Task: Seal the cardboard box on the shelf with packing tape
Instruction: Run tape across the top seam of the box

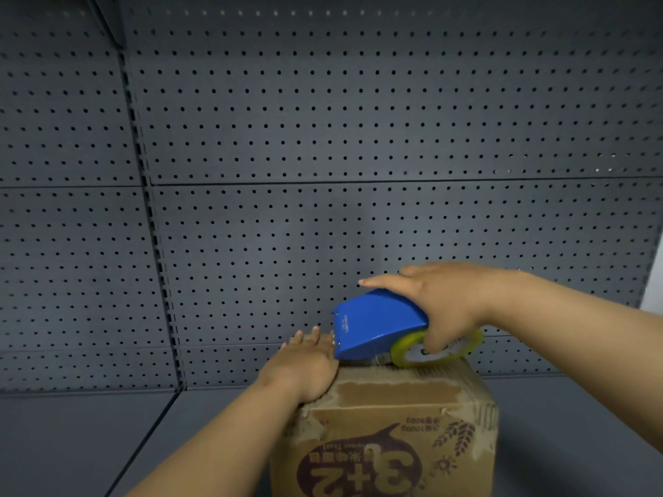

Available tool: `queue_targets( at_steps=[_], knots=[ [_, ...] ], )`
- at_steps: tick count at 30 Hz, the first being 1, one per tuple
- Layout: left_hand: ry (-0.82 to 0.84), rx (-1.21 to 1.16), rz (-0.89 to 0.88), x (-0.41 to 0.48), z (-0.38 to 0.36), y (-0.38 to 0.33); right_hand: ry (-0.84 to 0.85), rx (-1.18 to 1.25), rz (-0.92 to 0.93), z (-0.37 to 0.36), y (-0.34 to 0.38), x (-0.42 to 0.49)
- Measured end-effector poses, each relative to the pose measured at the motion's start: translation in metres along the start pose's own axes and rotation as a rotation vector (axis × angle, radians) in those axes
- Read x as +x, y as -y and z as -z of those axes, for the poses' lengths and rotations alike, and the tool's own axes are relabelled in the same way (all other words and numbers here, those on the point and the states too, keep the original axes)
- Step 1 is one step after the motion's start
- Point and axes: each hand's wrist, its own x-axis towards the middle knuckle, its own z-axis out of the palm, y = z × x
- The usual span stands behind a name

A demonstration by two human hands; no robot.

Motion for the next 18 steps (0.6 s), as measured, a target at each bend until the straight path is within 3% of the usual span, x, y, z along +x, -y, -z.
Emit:
queue_targets(
  at_steps=[6, 18],
  knots=[
    [0.006, 0.055, 0.0, 0.0, -0.002, -0.001, -0.154, 0.051, 0.134, -0.015, -0.008, -0.004],
    [0.031, -0.018, -0.005, -0.011, 0.007, -0.007, 0.017, 0.064, 0.124, -0.014, -0.025, -0.009]
  ],
)
